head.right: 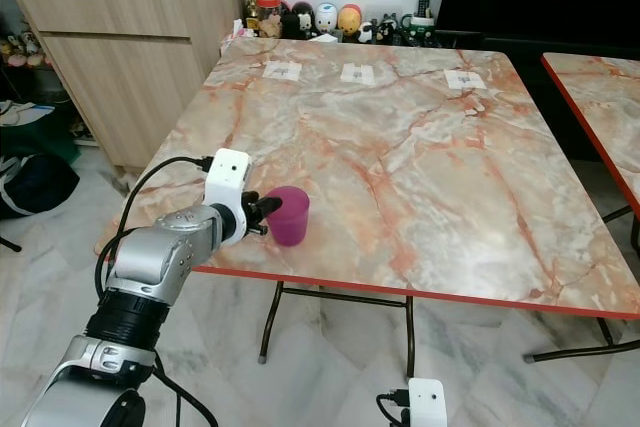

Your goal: Setting the table

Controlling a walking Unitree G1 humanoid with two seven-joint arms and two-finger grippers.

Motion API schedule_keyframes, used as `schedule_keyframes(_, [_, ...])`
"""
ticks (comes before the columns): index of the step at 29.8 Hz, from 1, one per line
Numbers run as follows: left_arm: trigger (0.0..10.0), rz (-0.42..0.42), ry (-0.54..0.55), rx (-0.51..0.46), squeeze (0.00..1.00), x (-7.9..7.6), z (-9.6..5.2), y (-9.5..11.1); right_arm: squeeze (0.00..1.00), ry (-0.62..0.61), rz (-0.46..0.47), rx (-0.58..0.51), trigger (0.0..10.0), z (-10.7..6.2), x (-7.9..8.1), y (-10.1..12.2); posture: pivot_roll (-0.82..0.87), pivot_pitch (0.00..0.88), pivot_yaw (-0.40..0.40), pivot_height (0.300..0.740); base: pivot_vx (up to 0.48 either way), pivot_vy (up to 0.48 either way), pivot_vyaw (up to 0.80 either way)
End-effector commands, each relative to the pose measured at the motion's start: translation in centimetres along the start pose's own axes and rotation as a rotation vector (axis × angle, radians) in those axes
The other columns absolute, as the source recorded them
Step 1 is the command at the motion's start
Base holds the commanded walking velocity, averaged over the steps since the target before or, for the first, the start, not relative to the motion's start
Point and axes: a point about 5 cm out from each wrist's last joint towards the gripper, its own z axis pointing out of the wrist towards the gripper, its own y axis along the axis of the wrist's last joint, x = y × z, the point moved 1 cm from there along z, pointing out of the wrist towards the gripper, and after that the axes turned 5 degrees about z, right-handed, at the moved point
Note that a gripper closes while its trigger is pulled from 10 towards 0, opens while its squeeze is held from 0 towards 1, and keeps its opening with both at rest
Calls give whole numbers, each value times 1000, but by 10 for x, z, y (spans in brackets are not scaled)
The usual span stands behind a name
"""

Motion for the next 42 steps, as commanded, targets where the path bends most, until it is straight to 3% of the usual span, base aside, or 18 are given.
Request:
schedule_keyframes(1, [10000, 47, 13, -10, 0, 2, 1, 7, 0, -3, 2, 17, 10000, 0, -1, -2, 103, 0, -22, 740, 0, 0, 0])
schedule_keyframes(4, [10000, 85, 26, -2, 0, 4, 0, 5, 0, 1, 1, 17, 10000, 0, -1, -1, 102, 0, -21, 740, 0, 0, 0])
schedule_keyframes(14, [10000, 96, 21, 9, 0, 4, -1, 2, 0, 7, -1, 17, 10000, 1, 1, 1, 102, 0, -21, 740, 0, 0, 0])
schedule_keyframes(23, [10000, 79, -45, -31, 0, -11, 0, 11, 0, 6, -6, 18, 10000, 1, 0, 0, 103, 0, -21, 740, 0, 0, 0])
schedule_keyframes(24, [10000, 96, -43, -27, 302, -12, 1, 10, 0, 7, -8, 19, 10000, 1, 0, 1, 105, 0, -21, 740, 0, 0, 0])
schedule_keyframes(25, [10000, 100, -43, -26, 302, -12, 1, 9, 0, 7, -8, 19, 10000, 1, 0, 1, 105, 0, -21, 740, 0, 0, 0])
schedule_keyframes(26, [10000, 101, -38, -21, 808, -11, 2, 8, 0, 7, -8, 19, 10000, 1, 0, 1, 105, 0, -21, 740, 0, 0, 0])
schedule_keyframes(27, [10000, 102, -27, -10, 1000, -10, 2, 5, 0, 8, -8, 19, 10000, 1, 1, 1, 105, 0, -21, 740, 0, 0, 0])
schedule_keyframes(28, [10000, 101, -24, -8, 1000, -10, 2, 4, 0, 9, -8, 19, 10000, 1, 1, 1, 105, 0, -21, 740, 0, 0, 0])
schedule_keyframes(29, [10000, 102, -23, -4, 506, -10, 3, 3, 0, 9, -7, 19, 10000, 1, 1, 1, 105, 0, -21, 740, 0, 0, 0])
schedule_keyframes(30, [10000, 109, -24, -2, 133, -10, 3, 3, 0, 9, -8, 18, 10000, 1, 1, 1, 105, 0, -21, 740, 0, 0, 0])
schedule_keyframes(31, [10000, 113, -25, -2, 133, -10, 3, 3, 0, 9, -8, 18, 10000, 1, 1, 1, 105, 0, -21, 740, 0, 0, 0])
schedule_keyframes(32, [10000, 111, -26, -1, 0, -10, 3, 3, 0, 9, -7, 18, 10000, 1, 1, 1, 105, 0, -21, 740, 0, 0, 0])
schedule_keyframes(40, [10000, 100, -17, 25, 0, -11, 5, -5, 0, 10, -8, 17, 10000, 1, 2, 1, 101, 0, -18, 740, 0, 0, 0])
schedule_keyframes(42, [0, 96, -17, 25, 0, -11, 6, -5, 0, 9, -7, 17, 10000, 1, 2, 1, 101, 0, -18, 740, 0, 0, 0])
